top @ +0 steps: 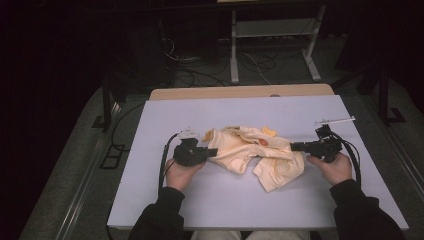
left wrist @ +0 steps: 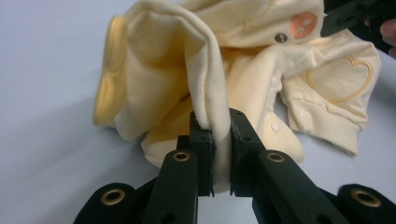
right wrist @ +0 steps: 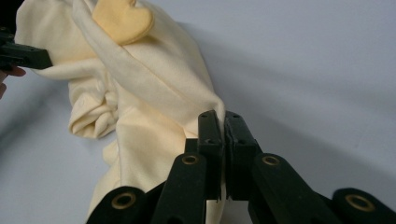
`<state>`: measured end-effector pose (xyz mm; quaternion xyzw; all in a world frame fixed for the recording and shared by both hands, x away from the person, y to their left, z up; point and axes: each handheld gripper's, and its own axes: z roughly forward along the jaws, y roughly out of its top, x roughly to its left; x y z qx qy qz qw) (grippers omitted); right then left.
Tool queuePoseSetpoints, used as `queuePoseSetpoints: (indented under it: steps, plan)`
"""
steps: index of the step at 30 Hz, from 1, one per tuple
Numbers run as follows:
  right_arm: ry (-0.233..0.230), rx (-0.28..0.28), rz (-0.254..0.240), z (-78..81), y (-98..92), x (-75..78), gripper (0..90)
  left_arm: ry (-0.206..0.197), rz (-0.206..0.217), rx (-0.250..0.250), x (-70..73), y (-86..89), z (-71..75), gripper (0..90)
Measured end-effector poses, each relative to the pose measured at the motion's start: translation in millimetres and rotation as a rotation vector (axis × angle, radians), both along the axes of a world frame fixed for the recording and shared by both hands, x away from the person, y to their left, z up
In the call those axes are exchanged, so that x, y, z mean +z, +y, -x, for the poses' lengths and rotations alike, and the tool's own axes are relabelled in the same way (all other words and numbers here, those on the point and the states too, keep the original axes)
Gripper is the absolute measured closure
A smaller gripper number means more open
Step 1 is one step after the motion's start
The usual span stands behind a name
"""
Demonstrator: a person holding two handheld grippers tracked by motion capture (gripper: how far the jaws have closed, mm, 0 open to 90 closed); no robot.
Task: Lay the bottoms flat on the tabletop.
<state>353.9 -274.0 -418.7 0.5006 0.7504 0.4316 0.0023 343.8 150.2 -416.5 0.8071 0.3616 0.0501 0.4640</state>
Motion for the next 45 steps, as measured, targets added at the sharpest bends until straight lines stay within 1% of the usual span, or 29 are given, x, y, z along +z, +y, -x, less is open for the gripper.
queuePoseSetpoints:
  steps: [5, 7, 9, 13, 15, 17, 21, 23, 28, 33, 38, 45]
  plan:
    - [0.035, 0.016, 0.005, 13.6, 8.2, -4.8, 85.2, 0.020, -0.015, -0.028, -3.5, 4.2, 13.0, 80.6]
    - [0.046, 0.029, 0.014, 18.5, 11.5, -8.1, 85.1, 0.033, -0.030, -0.041, -6.7, 4.5, 15.8, 80.6]
    - [0.054, 0.037, 0.029, 22.1, 14.6, -11.1, 85.0, 0.040, -0.035, -0.043, -8.8, 4.5, 16.8, 80.5]
    - [0.056, 0.043, 0.048, 24.2, 17.5, -13.6, 84.7, 0.036, -0.037, -0.040, -10.0, 2.4, 18.4, 80.5]
    - [0.056, 0.044, 0.047, 24.0, 17.4, -13.9, 84.5, 0.026, -0.045, -0.040, -10.7, 1.2, 20.3, 80.4]
    - [0.053, 0.046, 0.044, 24.0, 17.0, -14.0, 84.3, 0.029, -0.046, -0.040, -11.4, -0.1, 21.4, 80.4]
    - [0.033, 0.049, 0.046, 24.9, 16.4, -11.4, 82.8, 0.022, -0.049, -0.039, -10.7, -0.4, 21.5, 80.3]
    - [0.016, 0.052, 0.047, 25.1, 15.5, -8.9, 80.3, 0.023, -0.048, -0.039, -10.8, 0.4, 21.1, 80.3]
    - [-0.056, 0.058, 0.057, 27.3, 16.3, 2.0, 68.2, 0.024, -0.047, -0.040, -10.8, 0.2, 21.2, 80.2]
    - [-0.117, 0.068, 0.057, 27.7, 21.1, 14.3, 61.5, 0.026, -0.048, -0.041, -11.2, -0.2, 21.3, 80.2]
    - [-0.139, 0.093, 0.050, 28.1, 27.4, 21.7, 57.6, 0.025, -0.051, -0.042, -11.4, -0.6, 21.3, 80.1]
    - [-0.181, 0.128, 0.064, 24.2, 42.3, 30.5, 51.5, 0.026, -0.046, -0.037, -11.7, -1.3, 21.7, 80.0]
